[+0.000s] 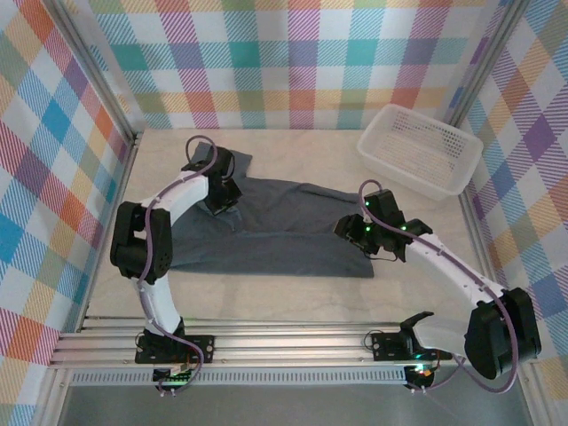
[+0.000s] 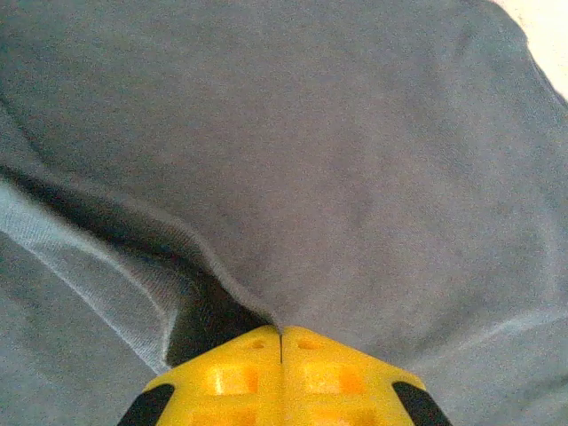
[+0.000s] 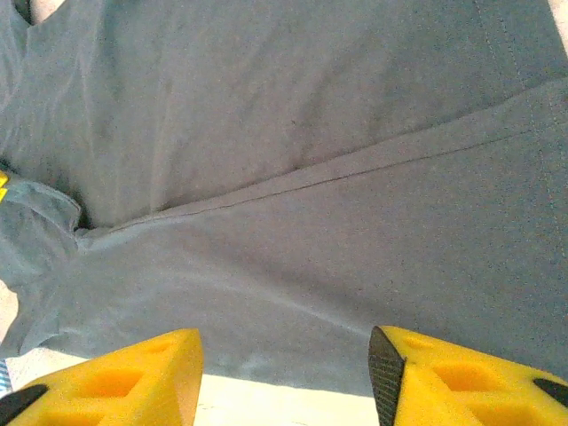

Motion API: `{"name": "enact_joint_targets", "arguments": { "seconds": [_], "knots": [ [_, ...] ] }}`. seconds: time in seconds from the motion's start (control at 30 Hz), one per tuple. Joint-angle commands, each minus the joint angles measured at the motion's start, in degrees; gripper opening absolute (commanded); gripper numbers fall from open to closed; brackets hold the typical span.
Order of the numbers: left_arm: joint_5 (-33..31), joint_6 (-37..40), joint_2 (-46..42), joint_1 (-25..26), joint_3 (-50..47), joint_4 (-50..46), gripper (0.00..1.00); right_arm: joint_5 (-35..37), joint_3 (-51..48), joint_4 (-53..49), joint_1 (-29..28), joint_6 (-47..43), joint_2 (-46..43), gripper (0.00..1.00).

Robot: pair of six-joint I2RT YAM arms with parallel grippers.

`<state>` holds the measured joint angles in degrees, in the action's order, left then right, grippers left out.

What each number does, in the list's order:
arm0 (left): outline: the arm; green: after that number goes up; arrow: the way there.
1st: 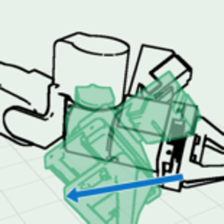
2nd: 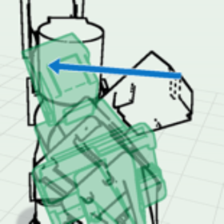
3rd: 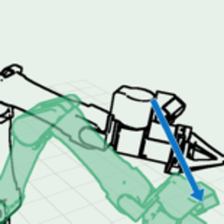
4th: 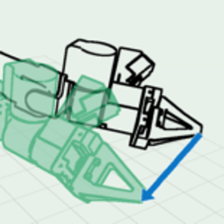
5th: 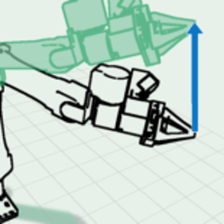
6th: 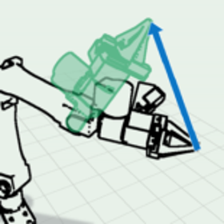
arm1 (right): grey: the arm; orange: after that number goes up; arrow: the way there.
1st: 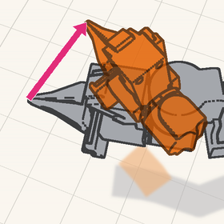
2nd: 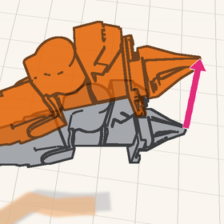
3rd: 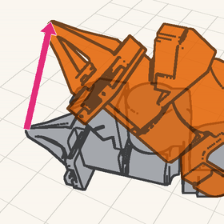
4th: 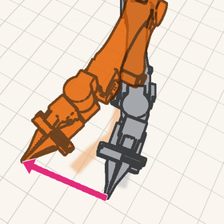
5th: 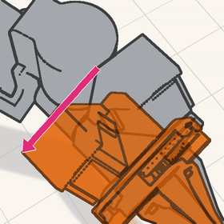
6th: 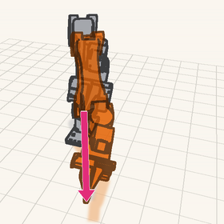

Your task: Fold and stack the t-shirts

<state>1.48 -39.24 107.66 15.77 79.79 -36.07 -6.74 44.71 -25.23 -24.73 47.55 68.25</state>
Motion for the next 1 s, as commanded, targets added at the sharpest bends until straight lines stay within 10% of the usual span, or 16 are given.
{"name": "enact_joint_targets", "arguments": {
  "seconds": [0.0, 0.2, 0.4, 0.97],
  "knots": [
    [-1.85, 3.3, 0.93, 1.52, 1.7, -2.08, 0.0, -0.64, 0.34, 1.15, -0.21, 0.8, 0.61, 0.53],
    [-3.91, 5.07, 3.99, 1.72, 4.65, -4.73, 0.01, -0.73, 1.05, 1.42, -0.09, 0.46, 2.05, 0.54],
    [-8.32, 4.2, -1.12, 1.72, 4.76, -5.45, 0.62, 1.47, 5.33, 0.89, 4.77, -0.36, 6.93, 0.56],
    [4.59, -1.42, -7.2, -7.33, -6.56, 0.13, 0.45, 14.22, 34.79, -5.2, 8.18, 0.41, 41.81, 0.51]
  ]
}}
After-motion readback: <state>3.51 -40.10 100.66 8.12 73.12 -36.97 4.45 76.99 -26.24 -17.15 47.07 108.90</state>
